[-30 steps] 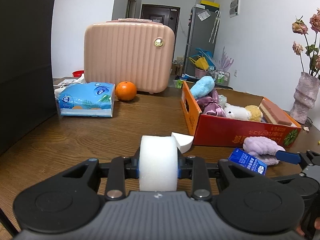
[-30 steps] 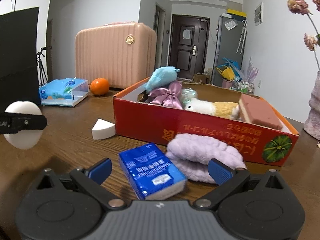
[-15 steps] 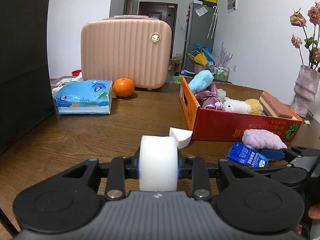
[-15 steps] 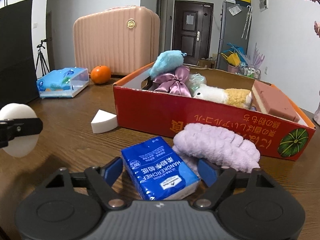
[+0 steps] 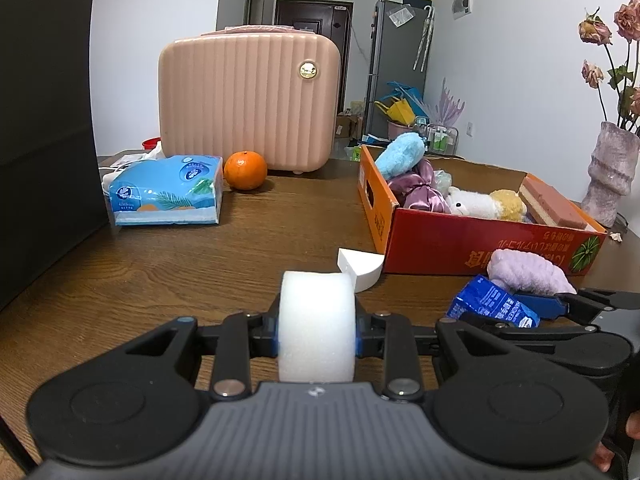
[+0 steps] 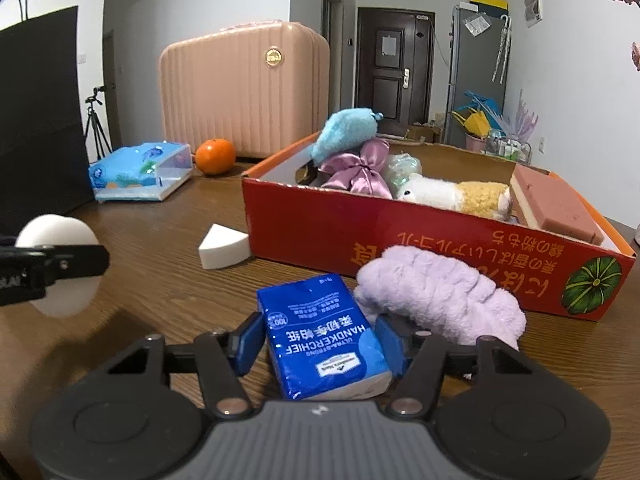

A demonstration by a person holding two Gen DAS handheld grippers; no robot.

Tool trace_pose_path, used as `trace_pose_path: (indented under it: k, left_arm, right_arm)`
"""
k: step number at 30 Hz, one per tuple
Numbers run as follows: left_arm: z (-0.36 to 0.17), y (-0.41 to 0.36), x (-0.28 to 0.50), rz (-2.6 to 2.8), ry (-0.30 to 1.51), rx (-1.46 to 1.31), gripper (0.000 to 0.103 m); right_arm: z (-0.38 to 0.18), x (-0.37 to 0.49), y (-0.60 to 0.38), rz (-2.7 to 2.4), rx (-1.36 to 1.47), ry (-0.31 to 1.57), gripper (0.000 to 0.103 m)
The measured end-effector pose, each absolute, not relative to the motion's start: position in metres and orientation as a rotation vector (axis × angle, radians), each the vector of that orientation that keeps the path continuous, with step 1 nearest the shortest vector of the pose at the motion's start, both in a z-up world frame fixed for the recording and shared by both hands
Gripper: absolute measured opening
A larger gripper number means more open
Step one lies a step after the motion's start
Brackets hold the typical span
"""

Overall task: Organize soft objects
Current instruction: 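Grasp the blue tissue pack with the right gripper while the left gripper holds the white roll, then carry the white foam roll and blue tissue pack over the box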

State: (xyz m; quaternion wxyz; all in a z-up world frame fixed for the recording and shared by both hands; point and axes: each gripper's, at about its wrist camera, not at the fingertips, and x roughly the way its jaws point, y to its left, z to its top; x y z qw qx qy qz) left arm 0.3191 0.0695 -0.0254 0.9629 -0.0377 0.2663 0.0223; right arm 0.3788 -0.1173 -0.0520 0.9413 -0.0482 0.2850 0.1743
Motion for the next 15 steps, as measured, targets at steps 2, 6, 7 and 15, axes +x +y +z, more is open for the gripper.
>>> trace_pose_path:
  k: [2, 6, 7, 15]
  left_arm:
    - [-0.025, 0.07, 0.319, 0.046, 0.541, -0.075, 0.03]
    - [-0.025, 0.069, 0.319, 0.048, 0.541, -0.073, 0.03]
    - [-0.025, 0.069, 0.319, 0.049, 0.539, -0.072, 0.03]
    - [-0.025, 0.064, 0.316, 0.065, 0.52, -0.05, 0.03]
  right_arm:
    - [-0.051, 0.376, -0.117, 0.363, -0.098, 0.568, 0.059]
    - [-0.047, 0.37, -0.119, 0.372, -0.085, 0.538, 0.058]
    - [-0.046, 0.368, -0.119, 0.375, -0.082, 0.529, 0.058]
    - [-0.036, 0.359, -0.121, 0.388, -0.073, 0.461, 0.058]
